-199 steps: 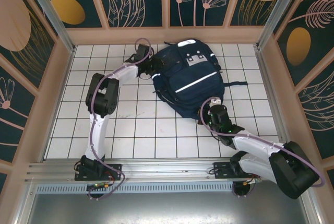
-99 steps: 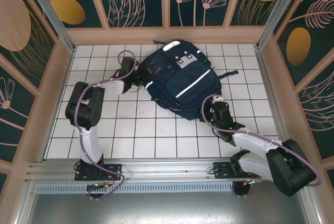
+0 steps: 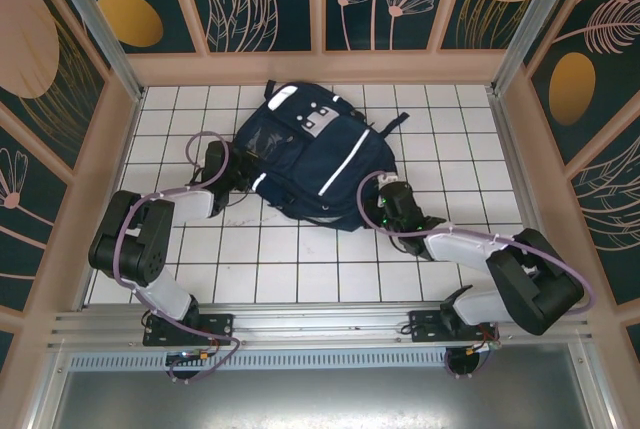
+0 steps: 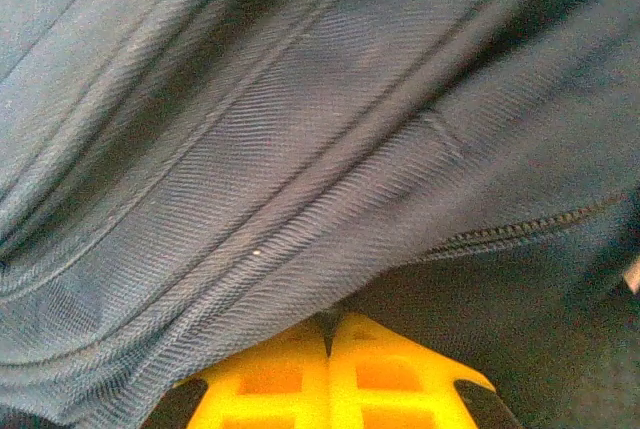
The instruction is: Pack the student bag
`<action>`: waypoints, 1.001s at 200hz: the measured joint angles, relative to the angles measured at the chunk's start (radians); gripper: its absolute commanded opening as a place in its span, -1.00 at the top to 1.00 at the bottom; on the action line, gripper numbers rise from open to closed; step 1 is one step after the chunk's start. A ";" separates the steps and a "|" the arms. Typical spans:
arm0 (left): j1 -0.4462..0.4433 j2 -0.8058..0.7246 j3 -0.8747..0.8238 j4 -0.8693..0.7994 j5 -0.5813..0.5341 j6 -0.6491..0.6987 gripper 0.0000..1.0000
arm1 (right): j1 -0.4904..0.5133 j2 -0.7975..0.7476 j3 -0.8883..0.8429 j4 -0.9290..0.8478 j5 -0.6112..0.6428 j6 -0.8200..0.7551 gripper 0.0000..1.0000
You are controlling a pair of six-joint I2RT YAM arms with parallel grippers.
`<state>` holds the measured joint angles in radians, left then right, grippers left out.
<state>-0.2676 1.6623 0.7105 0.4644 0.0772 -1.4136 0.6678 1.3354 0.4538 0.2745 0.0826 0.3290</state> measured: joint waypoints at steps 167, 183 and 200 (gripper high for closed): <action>0.013 -0.020 0.039 -0.029 -0.002 0.039 0.03 | 0.066 0.018 0.045 -0.061 -0.045 -0.121 1.00; -0.008 -0.026 0.146 -0.179 0.004 0.186 -0.06 | 0.005 -0.007 0.045 -0.070 -0.058 -0.121 1.00; -0.051 -0.026 0.288 -0.345 -0.007 0.343 -0.09 | -0.045 -0.026 0.045 -0.071 -0.058 -0.120 1.00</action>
<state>-0.3191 1.6367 0.9981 0.1196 0.0704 -1.0702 0.6231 1.3090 0.4992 0.2039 0.0250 0.2092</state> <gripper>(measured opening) 0.537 0.051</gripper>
